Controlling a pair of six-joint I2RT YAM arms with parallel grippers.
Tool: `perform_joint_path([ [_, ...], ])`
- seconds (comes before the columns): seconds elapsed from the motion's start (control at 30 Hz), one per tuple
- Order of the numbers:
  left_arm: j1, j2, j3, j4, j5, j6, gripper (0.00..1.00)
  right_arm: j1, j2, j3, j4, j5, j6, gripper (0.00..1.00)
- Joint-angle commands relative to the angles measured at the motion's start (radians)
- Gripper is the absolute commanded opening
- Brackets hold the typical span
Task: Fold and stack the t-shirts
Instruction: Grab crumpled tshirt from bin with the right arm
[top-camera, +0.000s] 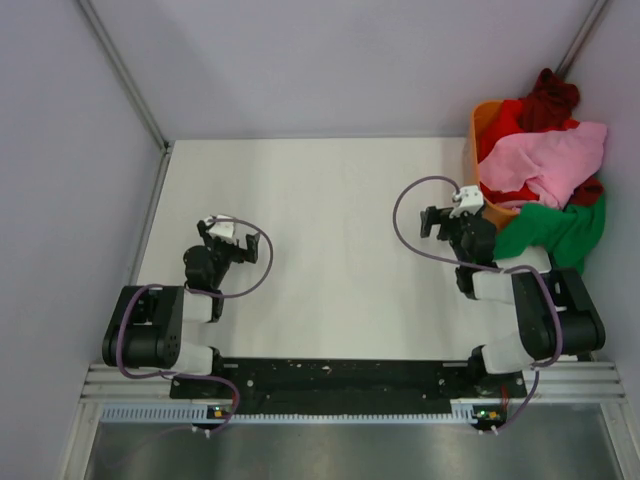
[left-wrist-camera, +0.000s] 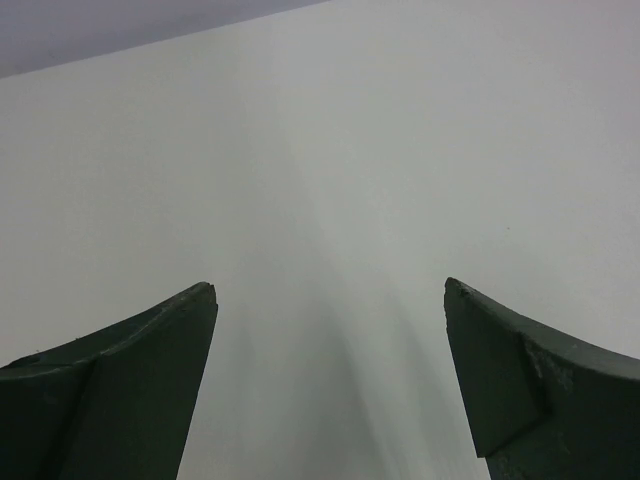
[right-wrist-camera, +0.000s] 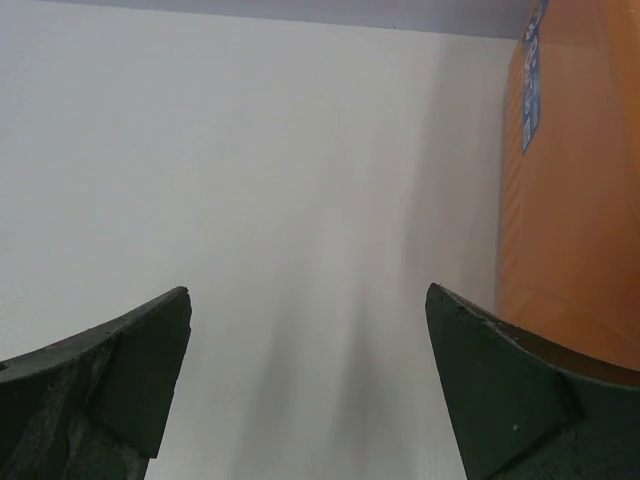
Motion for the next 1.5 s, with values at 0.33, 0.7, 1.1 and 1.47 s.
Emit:
perform_joint_path([
  [0.33,0.006,-0.054,0.088,-0.111,0.019,-0.017,0.98,0.008,-0.225,0.16,-0.157,-0.459,0.029,0.99],
  [0.7,-0.041,0.014,0.837,-1.219,0.22,0.112,0.99,-0.112,-0.175,0.869,-1.076,-0.104,0.126,0.99],
  [1.1,-0.075,0.086,1.112,-1.579,0.172,0.098,0.94,-0.53,0.097,1.115,-1.202,0.091,0.259,0.77],
  [1.47,-0.075,0.129,1.168,-1.659,0.192,0.115,0.93,-0.544,0.345,1.339,-1.383,0.205,0.093,0.58],
])
